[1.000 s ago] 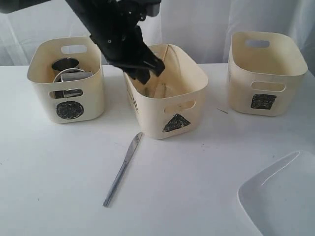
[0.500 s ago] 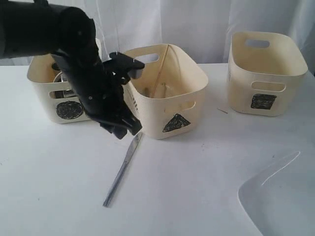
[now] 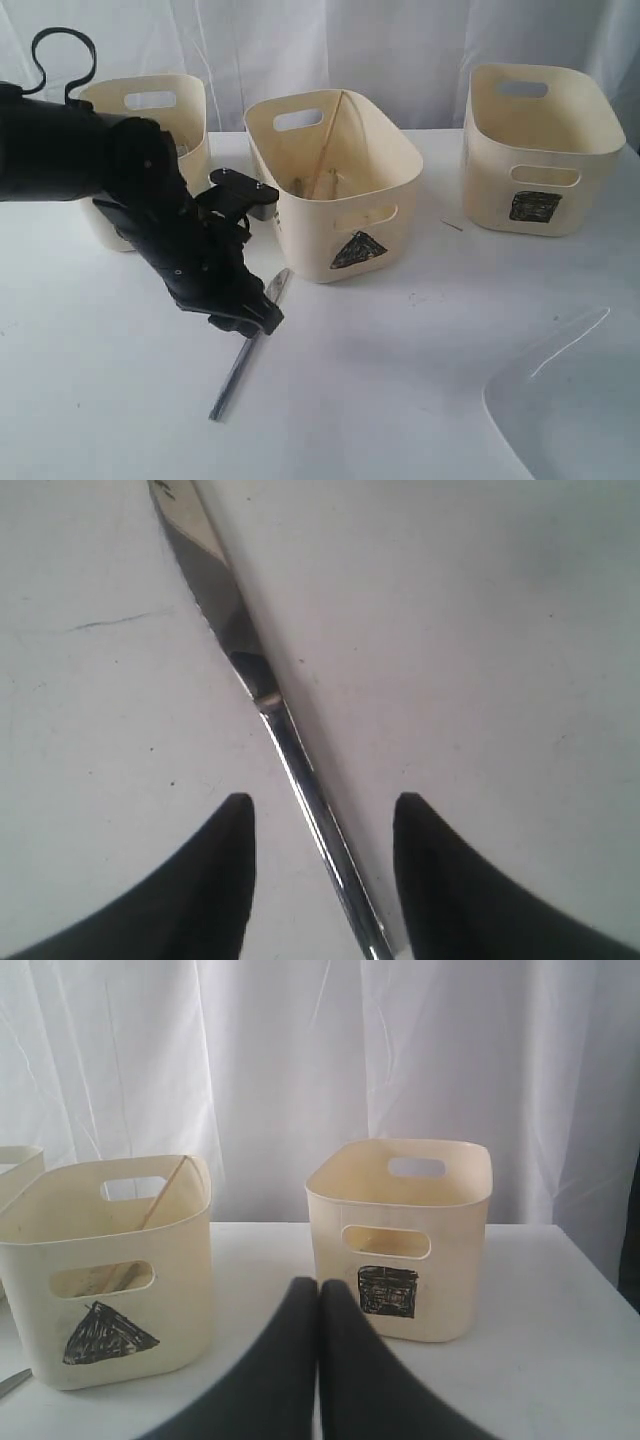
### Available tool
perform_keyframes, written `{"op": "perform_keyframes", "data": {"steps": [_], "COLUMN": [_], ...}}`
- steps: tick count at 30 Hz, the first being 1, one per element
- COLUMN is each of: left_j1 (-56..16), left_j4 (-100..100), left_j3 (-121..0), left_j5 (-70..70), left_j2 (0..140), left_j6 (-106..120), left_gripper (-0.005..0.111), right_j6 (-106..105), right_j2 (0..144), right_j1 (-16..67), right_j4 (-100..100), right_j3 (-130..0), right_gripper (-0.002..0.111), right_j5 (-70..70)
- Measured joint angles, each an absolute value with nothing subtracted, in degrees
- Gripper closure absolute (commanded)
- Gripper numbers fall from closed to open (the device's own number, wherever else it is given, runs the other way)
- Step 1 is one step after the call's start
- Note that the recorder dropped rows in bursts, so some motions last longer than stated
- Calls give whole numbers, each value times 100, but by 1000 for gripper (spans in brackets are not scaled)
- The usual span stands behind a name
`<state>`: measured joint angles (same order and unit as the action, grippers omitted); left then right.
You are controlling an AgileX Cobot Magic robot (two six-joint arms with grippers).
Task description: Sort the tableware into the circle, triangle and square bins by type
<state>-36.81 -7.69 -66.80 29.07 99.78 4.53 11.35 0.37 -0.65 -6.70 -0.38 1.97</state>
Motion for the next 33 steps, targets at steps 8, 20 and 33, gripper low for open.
{"op": "perform_keyframes", "data": {"steps": [8, 20, 33], "left_j1": [-3681, -3681, -3681], "left_j4": [-786, -786, -786], "left_j3": [-6588, -6588, -6626], "left_j5": [2655, 2643, 2908], "left_j2": [10118, 10461, 10844], "left_j6": [256, 129, -181], "left_gripper": [53, 53, 53], "right_j6": [1135, 1277, 1277], "right_j2": [37, 37, 37], "right_j1": [-65, -65, -65], "right_j4": [-670, -670, -670], "right_j3": [-38, -38, -38], "right_gripper": [108, 108, 108], "right_j5": [197, 197, 197]}}
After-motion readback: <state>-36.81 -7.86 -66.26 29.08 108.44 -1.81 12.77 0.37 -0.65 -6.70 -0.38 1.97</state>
